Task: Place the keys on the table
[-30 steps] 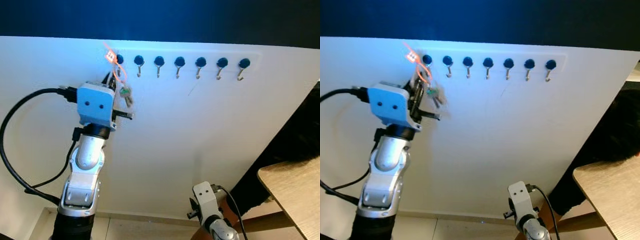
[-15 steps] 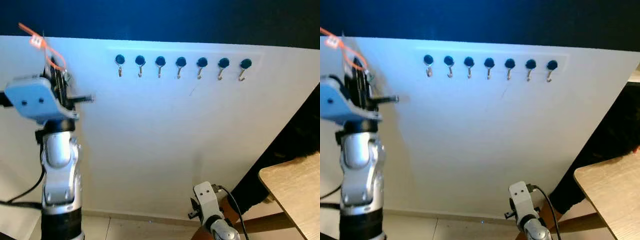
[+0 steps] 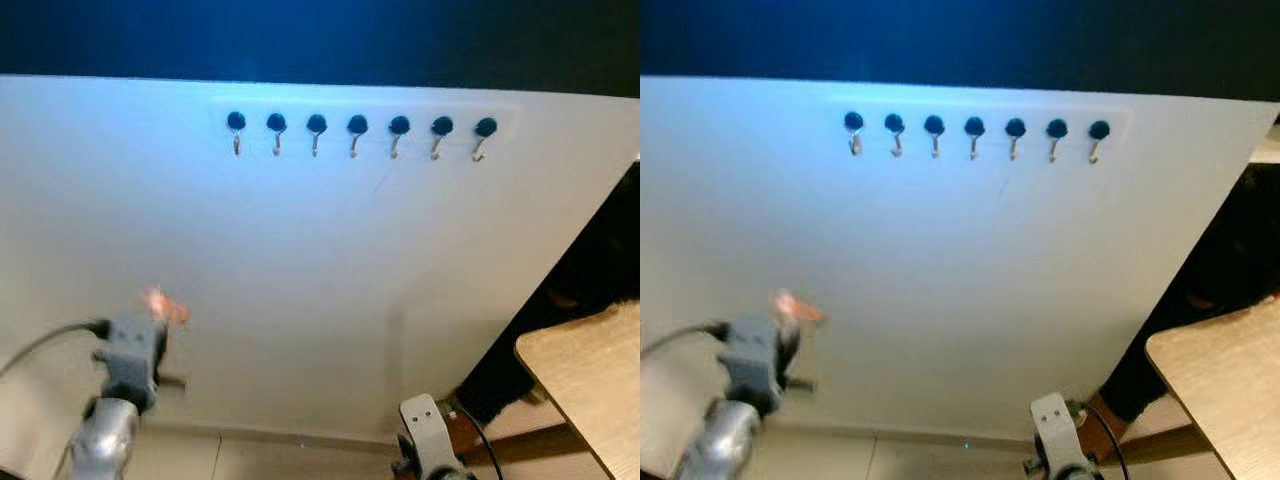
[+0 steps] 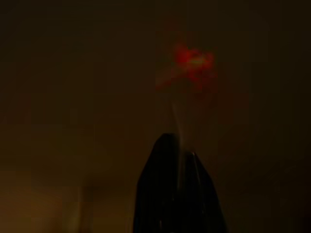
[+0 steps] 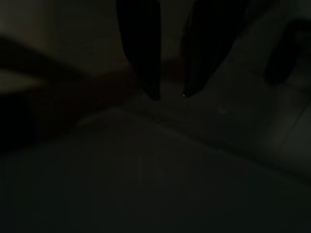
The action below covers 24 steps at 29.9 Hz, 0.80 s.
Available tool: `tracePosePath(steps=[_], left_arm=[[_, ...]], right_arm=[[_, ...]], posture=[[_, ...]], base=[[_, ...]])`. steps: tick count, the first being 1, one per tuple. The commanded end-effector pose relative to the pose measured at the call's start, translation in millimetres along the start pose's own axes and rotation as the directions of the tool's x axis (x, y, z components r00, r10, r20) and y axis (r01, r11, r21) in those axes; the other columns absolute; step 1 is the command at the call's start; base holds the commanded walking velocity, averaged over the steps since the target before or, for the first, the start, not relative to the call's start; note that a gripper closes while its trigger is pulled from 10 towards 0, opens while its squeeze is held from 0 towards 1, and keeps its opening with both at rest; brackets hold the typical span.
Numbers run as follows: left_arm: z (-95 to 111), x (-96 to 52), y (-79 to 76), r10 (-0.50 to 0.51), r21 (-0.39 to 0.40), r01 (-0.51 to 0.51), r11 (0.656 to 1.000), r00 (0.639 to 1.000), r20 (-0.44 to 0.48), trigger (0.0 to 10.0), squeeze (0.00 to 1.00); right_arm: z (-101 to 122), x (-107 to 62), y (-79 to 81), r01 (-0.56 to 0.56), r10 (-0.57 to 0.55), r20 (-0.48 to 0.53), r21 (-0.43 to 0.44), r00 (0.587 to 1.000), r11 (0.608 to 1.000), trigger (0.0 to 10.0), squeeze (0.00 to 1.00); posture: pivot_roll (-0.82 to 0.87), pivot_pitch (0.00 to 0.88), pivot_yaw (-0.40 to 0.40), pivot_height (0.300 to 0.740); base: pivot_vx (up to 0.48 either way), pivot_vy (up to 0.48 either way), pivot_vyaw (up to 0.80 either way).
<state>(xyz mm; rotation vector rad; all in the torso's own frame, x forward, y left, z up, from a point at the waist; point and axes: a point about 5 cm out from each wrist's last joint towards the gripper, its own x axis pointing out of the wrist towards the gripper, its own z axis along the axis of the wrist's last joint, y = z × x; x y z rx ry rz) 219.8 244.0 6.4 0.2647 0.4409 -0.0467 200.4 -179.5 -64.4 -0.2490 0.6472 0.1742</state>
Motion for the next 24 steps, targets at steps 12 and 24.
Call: tracePosePath(steps=[12,24], left_arm=[[-70.2,-4.2,-51.7,-0.025,-0.286,-0.075,0.955,0.943,-0.331,10.0,0.00],[-77.3,-0.4,-53.8,-0.012,-0.279,-0.105,0.954,0.921,-0.390,10.0,0.00]], right_arm=[[-27.6,-8.1,-8.5,0.093,-0.070,-0.182,0.119,0.981,0.989,10.0,0.00],[-26.8,-7.1,-20.0,0.154,-0.111,-0.215,0.196,0.970,0.968,10.0,0.00]], posture=[[0.02,0.040,0.017,0.740],[0.01,0.026,0.008,0.740]], base=[[0.000,0.000,0.00],[0.000,0.000,0.00]])
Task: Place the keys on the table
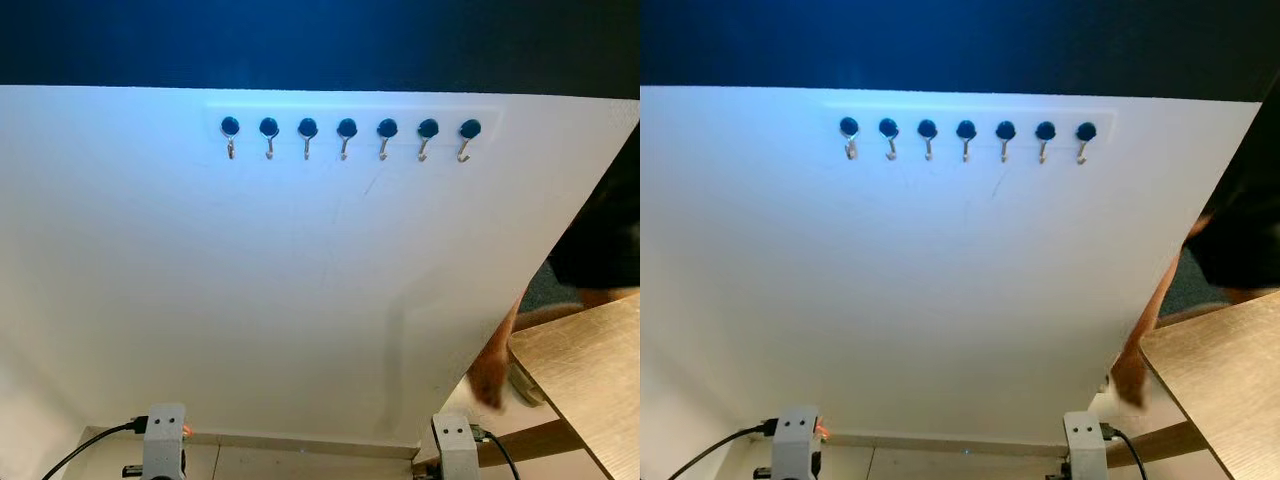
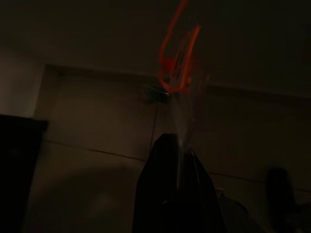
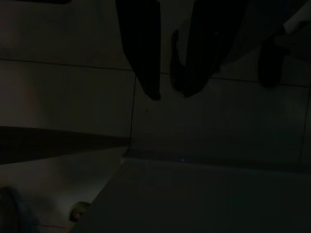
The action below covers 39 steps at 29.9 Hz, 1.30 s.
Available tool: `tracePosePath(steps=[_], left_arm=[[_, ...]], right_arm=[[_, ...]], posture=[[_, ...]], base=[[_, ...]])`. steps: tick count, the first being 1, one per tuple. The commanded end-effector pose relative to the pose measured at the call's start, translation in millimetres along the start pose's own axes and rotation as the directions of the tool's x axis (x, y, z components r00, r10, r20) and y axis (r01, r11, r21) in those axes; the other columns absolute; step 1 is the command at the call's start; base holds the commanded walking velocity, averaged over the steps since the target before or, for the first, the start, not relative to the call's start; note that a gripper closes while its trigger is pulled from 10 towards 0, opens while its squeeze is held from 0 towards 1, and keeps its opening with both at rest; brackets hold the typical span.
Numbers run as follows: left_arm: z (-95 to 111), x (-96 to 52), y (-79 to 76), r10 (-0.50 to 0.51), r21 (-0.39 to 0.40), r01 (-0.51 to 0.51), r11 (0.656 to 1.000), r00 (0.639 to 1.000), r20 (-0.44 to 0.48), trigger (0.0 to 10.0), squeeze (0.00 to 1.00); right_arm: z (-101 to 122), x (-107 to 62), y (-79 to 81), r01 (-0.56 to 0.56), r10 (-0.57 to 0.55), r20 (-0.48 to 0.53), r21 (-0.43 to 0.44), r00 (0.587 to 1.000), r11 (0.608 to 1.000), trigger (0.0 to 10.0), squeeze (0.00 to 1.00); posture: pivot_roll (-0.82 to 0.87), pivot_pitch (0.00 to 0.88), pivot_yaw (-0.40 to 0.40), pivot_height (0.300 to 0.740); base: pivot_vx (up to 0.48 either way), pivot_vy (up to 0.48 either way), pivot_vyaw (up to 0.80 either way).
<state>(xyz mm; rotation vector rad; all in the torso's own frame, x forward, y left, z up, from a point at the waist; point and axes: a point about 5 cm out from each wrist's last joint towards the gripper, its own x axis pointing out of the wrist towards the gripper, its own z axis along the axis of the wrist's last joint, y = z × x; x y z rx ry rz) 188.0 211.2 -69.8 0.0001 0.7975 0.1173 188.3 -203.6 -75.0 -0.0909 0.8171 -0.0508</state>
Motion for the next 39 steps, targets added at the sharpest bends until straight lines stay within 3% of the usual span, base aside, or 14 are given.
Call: tracePosePath(steps=[1,5,8,19,27,33,39], left_arm=[[-7.1,-1.3,1.8,-0.001,-0.014,0.001,1.000,0.999,-0.033,10.0,0.00],[-13.3,-1.7,3.9,0.023,-0.040,-0.026,0.999,0.997,-0.072,10.0,0.00],[-20.6,-2.6,5.7,0.037,-0.006,-0.038,0.999,0.993,-0.116,10.0,0.00],[-19.8,-2.9,2.7,0.032,0.033,-0.029,0.999,0.997,-0.068,10.0,0.00],[-20.4,-2.1,0.4,0.026,0.042,-0.023,0.999,0.996,-0.082,10.0,0.00],[-18.0,-0.7,-5.5,-0.023,0.136,0.034,0.990,0.996,-0.082,10.0,0.00],[-17.0,-0.5,-2.2,-0.020,0.138,0.031,0.990,0.996,-0.083,10.0,0.00]], right_arm=[[-4.7,-1.1,-3.0,0.005,-0.005,-0.025,-0.013,1.000,1.000,10.0,0.00],[-5.1,-1.5,-6.7,0.010,-0.010,-0.027,-0.012,1.000,1.000,10.0,0.00],[-6.7,-2.2,-11.2,0.017,-0.018,-0.035,-0.013,0.999,1.000,10.0,0.00],[-7.8,-3.2,-21.6,0.034,-0.036,-0.050,-0.033,0.998,0.999,10.0,0.00],[0.4,-0.9,-26.0,0.039,-0.041,-0.039,-0.055,0.998,0.998,10.0,0.00],[3.6,-1.0,-31.5,0.053,-0.054,-0.024,-0.051,0.998,0.997,10.0,0.00],[7.2,0.0,-29.1,0.047,-0.047,-0.005,-0.052,0.999,0.998,10.0,0.00]], posture=[[0.01,0.026,0.008,0.740],[0.01,0.026,0.005,0.740],[0.00,0.026,0.004,0.740],[0.00,0.019,-0.022,0.740],[0.01,0.019,-0.030,0.740],[-0.01,0.031,-0.013,0.740],[-0.02,0.028,0.007,0.740]], base=[[0.000,0.000,0.00],[0.000,0.000,0.00],[0.000,0.000,0.00],[0.000,0.000,0.00],[0.000,0.000,0.00],[0.000,0.000,0.00],[0.000,0.000,0.00]])
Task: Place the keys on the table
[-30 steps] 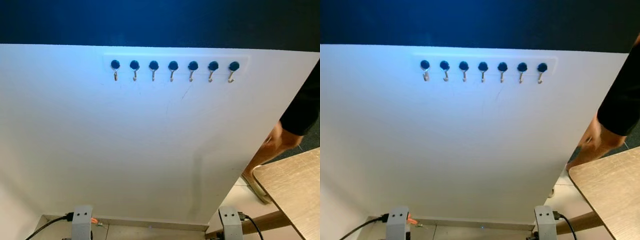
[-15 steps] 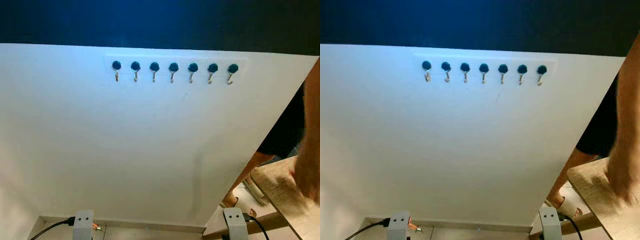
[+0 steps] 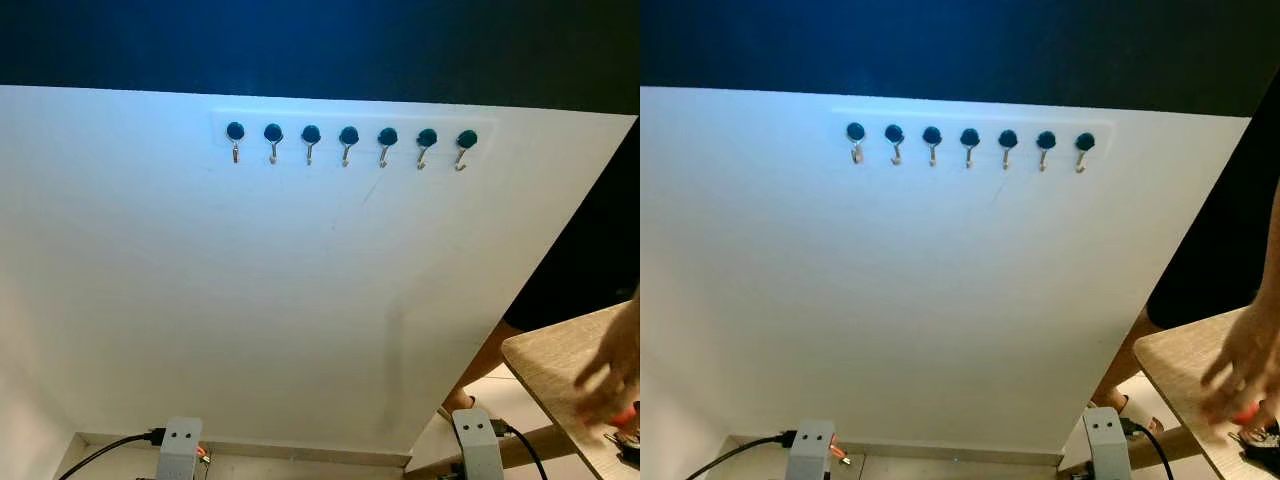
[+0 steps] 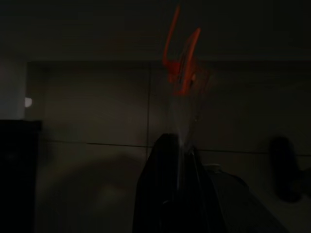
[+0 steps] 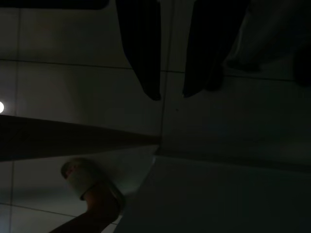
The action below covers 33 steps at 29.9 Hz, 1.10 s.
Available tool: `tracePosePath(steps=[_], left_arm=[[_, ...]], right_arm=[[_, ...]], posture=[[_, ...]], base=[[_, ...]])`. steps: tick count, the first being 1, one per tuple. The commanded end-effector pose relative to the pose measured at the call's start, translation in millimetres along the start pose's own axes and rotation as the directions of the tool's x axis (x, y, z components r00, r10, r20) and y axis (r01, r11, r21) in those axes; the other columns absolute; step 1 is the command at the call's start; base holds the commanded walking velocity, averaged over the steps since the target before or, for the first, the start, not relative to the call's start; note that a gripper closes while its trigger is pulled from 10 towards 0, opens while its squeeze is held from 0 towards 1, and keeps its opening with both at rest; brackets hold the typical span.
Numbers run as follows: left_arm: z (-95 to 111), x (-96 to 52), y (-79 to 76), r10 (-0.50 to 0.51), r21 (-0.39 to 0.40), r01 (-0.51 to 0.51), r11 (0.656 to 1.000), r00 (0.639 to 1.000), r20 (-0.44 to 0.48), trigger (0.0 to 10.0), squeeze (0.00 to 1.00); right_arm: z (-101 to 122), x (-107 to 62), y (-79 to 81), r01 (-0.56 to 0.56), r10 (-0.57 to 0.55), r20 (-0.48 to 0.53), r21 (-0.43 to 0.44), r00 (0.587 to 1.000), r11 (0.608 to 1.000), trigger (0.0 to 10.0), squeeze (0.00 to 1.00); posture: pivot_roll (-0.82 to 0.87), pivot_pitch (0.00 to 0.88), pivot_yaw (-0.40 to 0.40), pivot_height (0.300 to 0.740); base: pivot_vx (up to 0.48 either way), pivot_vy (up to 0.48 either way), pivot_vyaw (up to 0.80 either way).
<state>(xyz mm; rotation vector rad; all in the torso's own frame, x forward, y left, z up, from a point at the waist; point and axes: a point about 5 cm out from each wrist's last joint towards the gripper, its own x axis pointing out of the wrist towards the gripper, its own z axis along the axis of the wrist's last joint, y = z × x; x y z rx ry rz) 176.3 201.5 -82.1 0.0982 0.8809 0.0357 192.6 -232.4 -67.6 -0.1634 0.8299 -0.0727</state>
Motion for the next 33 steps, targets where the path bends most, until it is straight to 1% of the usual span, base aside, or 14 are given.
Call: tracePosePath(steps=[1,6,7,8,13,22,23,24,26,27,28,29,31,33], left_arm=[[-0.7,-0.7,10.2,0.015,0.006,-0.015,1.000,1.000,-0.005,10.0,0.00],[-0.7,-1.2,16.6,0.042,-0.035,-0.043,0.998,0.999,-0.007,10.0,0.00],[0.7,-1.0,16.9,0.045,-0.051,-0.045,0.998,0.999,0.003,10.0,0.00],[0.7,-1.0,16.9,0.045,-0.051,-0.045,0.998,0.999,0.003,10.0,0.00],[-1.5,-1.6,10.2,0.044,-0.064,-0.043,0.997,0.999,0.014,10.0,0.00],[-14.5,-5.5,7.7,0.052,-0.083,-0.052,0.995,0.999,-0.008,10.0,0.00],[-14.5,-5.9,7.6,0.054,-0.071,-0.054,0.996,0.999,0.000,10.0,0.00],[-14.5,-5.9,7.6,0.054,-0.071,-0.054,0.996,0.999,0.000,10.0,0.00],[-13.6,-6.0,7.6,0.056,-0.059,-0.055,0.997,0.998,0.011,10.0,0.00],[-13.6,-6.0,7.6,0.056,-0.059,-0.055,0.997,0.998,0.011,10.0,0.00],[-9.8,-5.8,7.3,0.047,-0.003,-0.047,0.999,0.998,0.041,10.0,0.00],[-9.8,-5.8,7.3,0.047,-0.003,-0.047,0.999,0.998,0.041,10.0,0.00],[-4.5,-5.4,4.0,0.023,0.049,-0.027,0.998,0.997,0.080,10.0,0.00],[-2.8,-5.0,1.0,0.016,0.074,-0.023,0.997,0.996,0.090,10.0,0.00]], right_arm=[[2.7,0.6,2.1,-0.003,0.003,0.016,0.005,1.000,1.000,10.0,0.00],[5.2,1.0,5.6,-0.017,0.017,0.029,-0.006,0.999,1.000,10.0,0.00],[4.8,1.0,10.1,-0.037,0.037,0.029,-0.012,0.999,0.999,10.0,0.00],[4.8,1.0,10.1,-0.037,0.037,0.029,-0.012,0.999,0.999,10.0,0.00],[0.6,0.4,20.2,-0.081,0.081,0.009,-0.016,0.997,0.997,10.0,0.00],[-0.9,-0.2,24.4,-0.104,0.105,0.008,-0.039,0.994,0.994,10.0,0.00],[0.0,-0.3,27.2,-0.132,0.134,0.008,-0.111,0.991,0.985,10.0,0.00],[0.0,-0.3,27.2,-0.132,0.134,0.008,-0.111,0.991,0.985,10.0,0.00],[0.3,-0.4,29.2,-0.153,0.156,0.006,-0.168,0.988,0.974,10.0,0.00],[0.3,-0.4,29.2,-0.153,0.156,0.006,-0.168,0.988,0.974,10.0,0.00],[1.2,-0.4,30.5,-0.166,0.171,0.006,-0.206,0.985,0.964,10.0,0.00],[1.2,-0.4,30.5,-0.166,0.171,0.006,-0.206,0.985,0.964,10.0,0.00],[4.9,0.2,31.7,-0.181,0.191,0.014,-0.258,0.982,0.949,10.0,0.00],[8.8,0.8,31.9,-0.187,0.203,0.024,-0.300,0.979,0.935,10.0,0.00]], posture=[[-0.03,0.019,0.003,0.740],[-0.04,0.012,-0.006,0.740],[-0.01,0.015,-0.034,0.740],[-0.01,0.015,-0.034,0.740],[0.01,0.035,-0.046,0.740],[0.02,0.033,-0.056,0.740],[0.02,0.032,-0.063,0.740],[0.02,0.032,-0.063,0.740],[0.02,0.034,-0.065,0.740],[0.02,0.034,-0.065,0.740],[0.02,0.034,-0.072,0.740],[0.02,0.034,-0.072,0.740],[0.01,0.036,-0.079,0.740],[0.01,0.033,-0.081,0.740]], base=[[0.000,0.000,0.00],[0.000,0.000,0.00],[0.000,0.000,0.00],[0.000,0.000,0.00],[0.000,0.000,0.00],[0.000,0.000,0.00],[0.000,0.000,0.00],[0.000,0.000,0.00],[0.000,0.000,0.00],[0.000,0.000,0.00],[0.000,0.000,0.00],[0.000,0.000,0.00],[0.000,0.000,0.00],[0.000,0.000,0.00]])
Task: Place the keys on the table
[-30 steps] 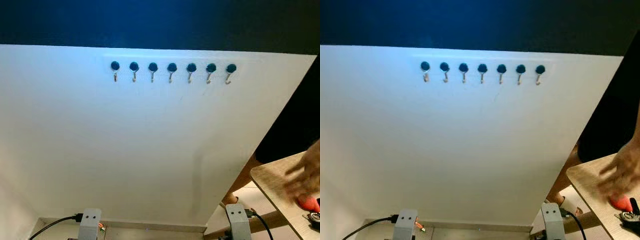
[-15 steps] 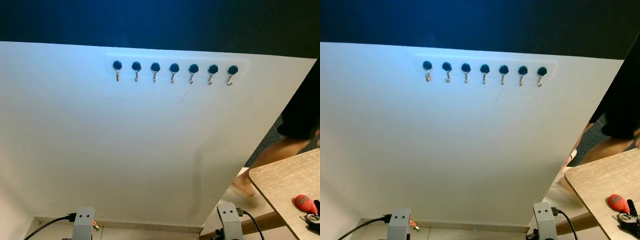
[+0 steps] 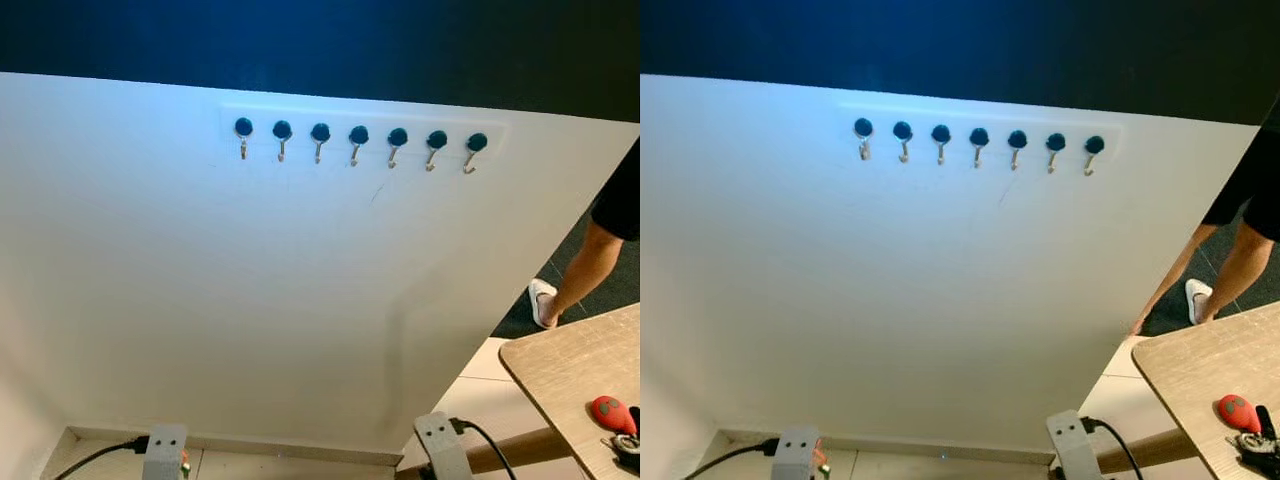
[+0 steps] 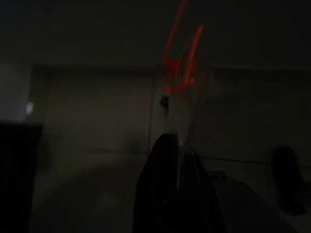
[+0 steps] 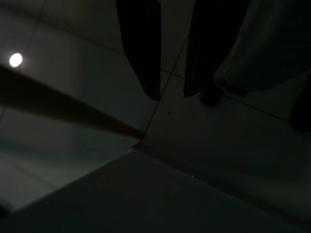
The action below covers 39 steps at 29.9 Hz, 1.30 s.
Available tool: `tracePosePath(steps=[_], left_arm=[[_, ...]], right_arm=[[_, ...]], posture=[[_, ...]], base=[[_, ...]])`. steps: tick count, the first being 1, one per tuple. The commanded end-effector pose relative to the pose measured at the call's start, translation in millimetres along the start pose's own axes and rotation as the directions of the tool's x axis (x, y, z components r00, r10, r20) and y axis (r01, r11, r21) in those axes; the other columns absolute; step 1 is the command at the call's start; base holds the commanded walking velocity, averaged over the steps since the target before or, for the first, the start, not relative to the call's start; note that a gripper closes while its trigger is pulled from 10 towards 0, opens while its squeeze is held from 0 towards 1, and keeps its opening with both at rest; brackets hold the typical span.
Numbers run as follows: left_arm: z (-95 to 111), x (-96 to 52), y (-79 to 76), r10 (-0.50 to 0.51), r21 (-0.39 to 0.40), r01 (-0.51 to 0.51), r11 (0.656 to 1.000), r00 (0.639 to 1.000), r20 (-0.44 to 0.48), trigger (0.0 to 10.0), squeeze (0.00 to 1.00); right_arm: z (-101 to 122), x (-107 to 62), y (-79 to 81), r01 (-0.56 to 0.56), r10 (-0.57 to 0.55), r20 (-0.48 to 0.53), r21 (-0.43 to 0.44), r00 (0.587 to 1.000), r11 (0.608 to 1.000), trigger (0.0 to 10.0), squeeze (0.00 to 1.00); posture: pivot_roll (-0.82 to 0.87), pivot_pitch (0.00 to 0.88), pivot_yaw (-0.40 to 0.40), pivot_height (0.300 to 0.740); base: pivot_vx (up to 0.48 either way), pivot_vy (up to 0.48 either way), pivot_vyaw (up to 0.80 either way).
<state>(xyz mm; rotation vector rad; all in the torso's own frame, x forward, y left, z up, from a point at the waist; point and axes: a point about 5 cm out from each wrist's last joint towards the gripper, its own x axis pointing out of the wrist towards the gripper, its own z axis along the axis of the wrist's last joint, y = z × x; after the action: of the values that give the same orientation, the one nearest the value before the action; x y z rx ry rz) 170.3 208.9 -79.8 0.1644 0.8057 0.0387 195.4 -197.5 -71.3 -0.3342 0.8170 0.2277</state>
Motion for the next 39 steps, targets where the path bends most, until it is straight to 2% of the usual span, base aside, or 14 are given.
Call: tracePosePath(steps=[1,6,7,12,15,16,18,23,27,30,31,35,37,39], left_arm=[[1.2,-0.1,-6.4,-0.014,0.019,0.014,1.000,1.000,0.015,10.0,0.00],[1.1,-0.1,-12.0,-0.022,0.025,0.022,0.999,1.000,0.017,10.0,0.00],[0.2,-0.9,-19.1,-0.054,0.041,0.053,0.998,0.998,0.019,10.0,0.00],[0.8,-2.0,-25.3,-0.079,0.037,0.078,0.996,0.996,0.042,10.0,0.00],[2.7,-1.7,-18.9,-0.028,-0.025,0.029,0.999,0.998,0.056,10.0,0.00],[3.4,-1.5,-17.6,-0.017,-0.035,0.019,0.999,0.998,0.059,10.0,0.00],[5.0,-1.3,-16.1,0.002,0.001,-0.002,1.000,0.998,0.068,10.0,0.00],[8.5,-1.5,-25.1,-0.053,0.078,0.045,0.996,0.994,0.093,10.0,0.00],[13.3,-0.7,-29.7,-0.093,0.113,0.080,0.990,0.990,0.110,10.0,0.00],[14.6,-0.3,-26.1,-0.093,0.117,0.080,0.990,0.989,0.113,10.0,0.00],[11.8,-0.6,-17.6,-0.059,0.091,0.050,0.995,0.993,0.101,10.0,0.00],[7.2,-1.7,-10.9,-0.014,0.035,0.011,0.999,0.996,0.084,10.0,0.00],[4.1,-3.0,-5.5,0.032,-0.047,-0.029,0.999,0.996,0.078,10.0,0.00],[2.9,-3.7,-3.9,0.045,-0.071,-0.040,0.997,0.996,0.077,10.0,0.00]], right_arm=[[4.1,0.1,-4.5,0.000,0.001,0.019,-0.034,1.000,0.999,10.0,0.00],[5.0,-0.2,-6.4,-0.005,0.007,0.024,-0.066,1.000,0.998,10.0,0.00],[1.7,-1.5,-8.1,-0.005,0.006,0.016,-0.093,1.000,0.996,10.0,0.00],[-5.1,-4.3,-9.2,-0.009,0.009,0.004,-0.134,1.000,0.991,10.0,0.00],[-8.6,-5.7,-10.4,-0.006,0.006,-0.004,-0.154,1.000,0.988,10.0,0.00],[-9.2,-6.0,-11.2,-0.004,0.004,-0.005,-0.154,1.000,0.988,10.0,0.00],[-10.6,-6.7,-13.1,0.000,-0.002,-0.008,-0.148,1.000,0.989,10.0,0.00],[-11.7,-8.0,-18.2,0.030,-0.030,-0.004,-0.135,1.000,0.990,10.0,0.00],[-9.3,-7.7,-22.4,0.064,-0.064,0.008,-0.074,0.998,0.995,10.0,0.00],[-6.5,-6.3,-21.6,0.081,-0.081,0.013,-0.041,0.997,0.996,10.0,0.00],[-4.8,-4.7,-16.8,0.072,-0.071,0.012,-0.038,0.997,0.997,10.0,0.00],[-5.6,-4.5,-13.1,0.044,-0.043,0.010,-0.054,0.999,0.998,10.0,0.00],[-6.8,-4.8,-11.7,0.027,-0.026,0.005,-0.077,1.000,0.997,10.0,0.00],[-8.3,-5.2,-12.3,0.020,-0.020,-0.004,-0.080,1.000,0.997,10.0,0.00]], posture=[[0.01,0.033,-0.081,0.740],[0.01,0.035,-0.087,0.740],[0.00,0.040,-0.090,0.740],[0.00,0.045,-0.097,0.740],[0.01,0.048,-0.100,0.740],[0.01,0.049,-0.101,0.740],[0.02,0.053,-0.103,0.740],[0.03,0.065,-0.109,0.740],[0.03,0.076,-0.101,0.740],[0.04,0.069,-0.099,0.740],[0.03,0.066,-0.103,0.740],[0.04,0.057,-0.104,0.740],[0.04,0.058,-0.106,0.740],[0.04,0.048,-0.117,0.740]], base=[[0.000,0.000,0.00],[0.000,0.000,0.00],[0.000,0.000,0.00],[0.000,0.000,0.00],[0.000,0.000,0.00],[0.000,0.000,0.00],[0.000,0.000,0.00],[0.000,0.000,0.00],[0.000,0.000,0.00],[0.000,0.000,0.00],[0.000,0.000,0.00],[0.000,0.000,0.00],[0.000,0.000,0.00],[0.000,0.000,0.00]])
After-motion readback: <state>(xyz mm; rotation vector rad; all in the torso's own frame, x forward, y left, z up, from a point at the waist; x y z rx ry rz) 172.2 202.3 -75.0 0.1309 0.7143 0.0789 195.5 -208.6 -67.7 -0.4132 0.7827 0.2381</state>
